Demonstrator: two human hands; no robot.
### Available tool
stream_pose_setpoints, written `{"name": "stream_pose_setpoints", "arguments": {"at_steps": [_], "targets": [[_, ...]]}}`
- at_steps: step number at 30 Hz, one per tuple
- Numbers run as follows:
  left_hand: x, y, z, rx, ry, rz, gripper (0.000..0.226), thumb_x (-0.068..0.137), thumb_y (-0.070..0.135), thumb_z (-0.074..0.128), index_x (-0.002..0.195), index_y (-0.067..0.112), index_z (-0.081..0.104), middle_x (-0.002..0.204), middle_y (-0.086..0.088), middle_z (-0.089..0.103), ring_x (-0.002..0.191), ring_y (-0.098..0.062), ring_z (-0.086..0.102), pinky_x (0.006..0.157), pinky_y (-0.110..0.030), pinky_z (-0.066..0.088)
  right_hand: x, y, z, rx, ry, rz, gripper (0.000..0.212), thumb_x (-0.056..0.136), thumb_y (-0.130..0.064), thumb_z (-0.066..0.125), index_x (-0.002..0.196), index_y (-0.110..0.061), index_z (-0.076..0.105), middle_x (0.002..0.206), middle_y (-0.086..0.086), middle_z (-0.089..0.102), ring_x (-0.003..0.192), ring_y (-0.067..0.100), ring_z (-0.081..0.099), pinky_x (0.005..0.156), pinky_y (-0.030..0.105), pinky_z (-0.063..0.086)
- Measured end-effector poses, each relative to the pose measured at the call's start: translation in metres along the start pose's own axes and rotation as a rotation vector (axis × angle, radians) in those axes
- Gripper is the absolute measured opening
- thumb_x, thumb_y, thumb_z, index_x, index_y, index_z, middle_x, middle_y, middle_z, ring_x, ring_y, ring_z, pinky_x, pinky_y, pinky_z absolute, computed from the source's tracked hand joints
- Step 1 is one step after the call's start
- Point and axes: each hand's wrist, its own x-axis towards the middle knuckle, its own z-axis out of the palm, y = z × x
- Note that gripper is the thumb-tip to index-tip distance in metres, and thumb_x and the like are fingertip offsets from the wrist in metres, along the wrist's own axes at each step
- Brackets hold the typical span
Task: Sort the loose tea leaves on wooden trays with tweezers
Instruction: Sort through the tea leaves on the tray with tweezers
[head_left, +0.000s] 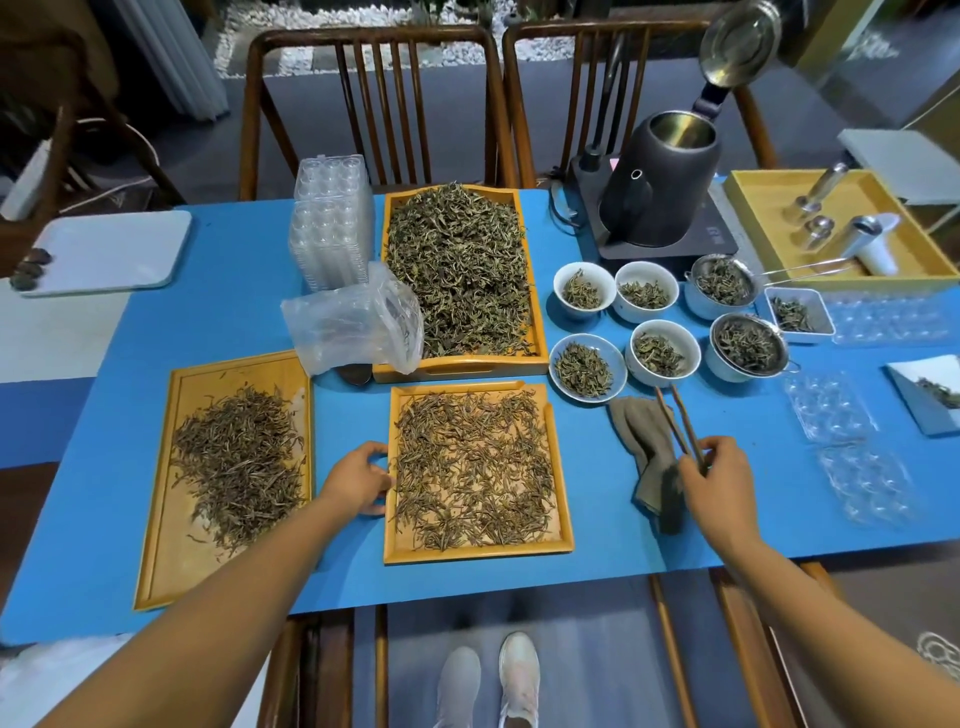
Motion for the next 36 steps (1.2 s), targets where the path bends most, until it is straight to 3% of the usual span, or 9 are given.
{"name": "stream_pose_setpoints", "arguments": {"at_steps": [6,9,14,21,25,32,36], "targets": [[0.000,-0.001,0.000,-0.028,0.010,-0.001,0.047,0.089,-0.006,0.054,0.131,0.012,0.046,0.079,-0.003,0.052,0.096,-0.028,0.058,0.057,-0.033,0.052,0.015,0.032,-0.010,-0.097,0.022,0.073,0.030,0.086,-0.009,0.059,0.111,0.006,0.051,0.094,0.024,0.061,0.084,0.039,0.056,0.072,0.045,0.046],[-0.002,-0.002,-0.001,-0.063,0.003,-0.006,0.047,0.089,-0.006,0.055,0.131,0.012,0.047,0.080,-0.003,0.052,0.109,-0.034,0.059,0.057,-0.032,0.053,0.018,0.043,-0.006,-0.161,0.010,0.092,0.031,0.087,-0.011,0.060,0.112,0.006,0.052,0.098,0.025,0.061,0.088,0.042,0.057,0.075,0.047,0.047],[-0.002,-0.006,-0.003,-0.055,-0.018,0.024,0.047,0.090,-0.003,0.055,0.133,0.014,0.047,0.086,-0.005,0.054,0.079,-0.019,0.058,0.056,-0.029,0.053,0.021,0.053,0.002,-0.178,-0.020,0.125,0.025,0.088,-0.014,0.059,0.106,0.003,0.053,0.098,0.026,0.062,0.090,0.044,0.057,0.076,0.050,0.049],[-0.002,-0.011,-0.004,-0.067,-0.016,0.046,0.045,0.091,0.000,0.054,0.133,0.016,0.048,0.093,-0.004,0.057,0.086,-0.019,0.058,0.058,-0.025,0.054,0.026,0.052,0.013,-0.151,-0.036,0.094,0.025,0.088,-0.011,0.061,0.104,0.006,0.053,0.094,0.027,0.062,0.083,0.043,0.058,0.071,0.048,0.049],[-0.001,-0.015,-0.004,-0.088,0.002,0.066,0.045,0.090,0.002,0.056,0.132,0.016,0.049,0.099,-0.008,0.060,0.086,-0.017,0.060,0.058,-0.025,0.055,0.026,0.049,0.017,-0.178,-0.043,0.117,0.029,0.088,-0.013,0.061,0.108,0.007,0.052,0.104,0.029,0.058,0.089,0.044,0.056,0.078,0.050,0.049],[-0.002,-0.018,0.004,-0.084,0.096,0.119,0.043,0.086,-0.002,0.058,0.125,0.014,0.053,0.082,-0.006,0.057,0.073,-0.014,0.059,0.057,-0.025,0.054,0.026,0.048,0.018,-0.177,-0.052,0.144,0.033,0.090,-0.014,0.059,0.114,0.006,0.050,0.113,0.029,0.052,0.096,0.045,0.054,0.086,0.052,0.047],[-0.003,-0.014,0.005,-0.052,0.097,0.133,0.038,0.086,-0.002,0.056,0.120,0.015,0.052,0.082,-0.007,0.055,0.072,-0.014,0.057,0.056,-0.025,0.053,0.023,0.045,0.016,-0.160,-0.047,0.150,0.037,0.090,-0.018,0.059,0.117,0.004,0.049,0.114,0.028,0.051,0.097,0.043,0.053,0.086,0.050,0.047]]}}
